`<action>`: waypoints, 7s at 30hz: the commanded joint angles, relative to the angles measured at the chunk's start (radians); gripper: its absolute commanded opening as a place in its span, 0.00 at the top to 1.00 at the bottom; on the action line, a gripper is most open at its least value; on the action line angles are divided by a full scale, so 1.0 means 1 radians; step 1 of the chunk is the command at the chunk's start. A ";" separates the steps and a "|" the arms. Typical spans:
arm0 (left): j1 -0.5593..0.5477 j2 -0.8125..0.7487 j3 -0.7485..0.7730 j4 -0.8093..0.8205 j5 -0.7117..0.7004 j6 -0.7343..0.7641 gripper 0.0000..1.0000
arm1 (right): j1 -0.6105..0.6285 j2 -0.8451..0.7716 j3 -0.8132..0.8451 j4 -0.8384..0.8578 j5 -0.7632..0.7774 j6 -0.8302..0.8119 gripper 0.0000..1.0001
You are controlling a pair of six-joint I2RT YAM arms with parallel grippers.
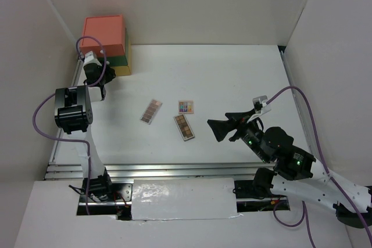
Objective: Organize the makeup
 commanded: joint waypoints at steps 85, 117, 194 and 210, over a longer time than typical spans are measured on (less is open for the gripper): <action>-0.050 -0.319 -0.276 -0.047 -0.263 -0.080 0.80 | -0.001 -0.079 0.000 0.032 -0.060 0.005 0.00; -0.143 -0.702 -0.457 -0.211 -0.416 -0.137 0.00 | -0.001 -0.089 0.058 -0.059 -0.084 0.031 0.00; -0.538 -0.322 0.245 -1.129 -0.254 0.009 0.52 | -0.001 -0.160 0.150 -0.283 -0.175 0.206 0.00; -0.148 -0.472 0.177 -0.966 -0.295 -0.671 0.65 | -0.001 -0.168 0.132 -0.286 -0.150 0.203 0.00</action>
